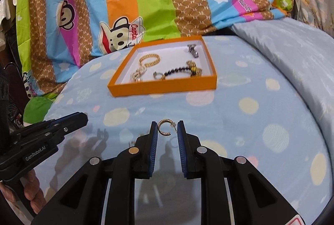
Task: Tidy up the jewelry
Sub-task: 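Grasp the pearl earring with the left gripper while the right grasps a gold hoop earring, then lower the pearl earring into the box with the left gripper while the right drops the hoop there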
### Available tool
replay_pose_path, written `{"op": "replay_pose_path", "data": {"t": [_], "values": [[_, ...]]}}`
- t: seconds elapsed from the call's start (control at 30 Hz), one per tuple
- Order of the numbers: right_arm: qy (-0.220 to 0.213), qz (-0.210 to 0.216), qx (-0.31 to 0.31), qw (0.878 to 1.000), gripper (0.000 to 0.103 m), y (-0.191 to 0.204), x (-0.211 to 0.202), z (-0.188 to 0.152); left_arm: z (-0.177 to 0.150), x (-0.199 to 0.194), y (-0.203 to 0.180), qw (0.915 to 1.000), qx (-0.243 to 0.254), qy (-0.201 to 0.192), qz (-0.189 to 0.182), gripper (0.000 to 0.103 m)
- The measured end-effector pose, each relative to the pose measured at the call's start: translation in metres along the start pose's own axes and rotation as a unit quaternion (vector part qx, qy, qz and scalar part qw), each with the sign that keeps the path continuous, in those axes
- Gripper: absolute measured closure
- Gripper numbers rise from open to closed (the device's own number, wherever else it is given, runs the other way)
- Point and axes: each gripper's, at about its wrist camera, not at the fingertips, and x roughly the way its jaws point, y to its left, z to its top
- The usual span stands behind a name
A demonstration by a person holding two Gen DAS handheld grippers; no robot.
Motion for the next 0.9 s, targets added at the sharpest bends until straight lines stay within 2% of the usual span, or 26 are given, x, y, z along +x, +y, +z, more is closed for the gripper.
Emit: {"op": "replay_pose_path", "data": {"t": [0.23,0.43,0.67,0.9], "values": [[-0.026,-0.002,-0.01,1.0,0.085,-0.004,0.019,0.054,0.047,0.016,0.005,0.9993,0.012,-0.031,0.014,0.092],[-0.018,0.015,0.004,1.0,0.085,-0.008,0.06,0.095,0.092,0.059,0.01,0.9992,0.009,-0.035,0.016,0.092],[0.002,0.008,0.007,1.0,0.085,-0.012,0.116,0.115,0.123,0.114,0.012,0.9992,0.009,-0.028,0.027,0.092],[0.019,-0.002,-0.001,1.0,0.085,-0.013,0.151,0.12,0.129,0.152,0.018,0.9996,-0.001,-0.011,0.027,0.092]]}}
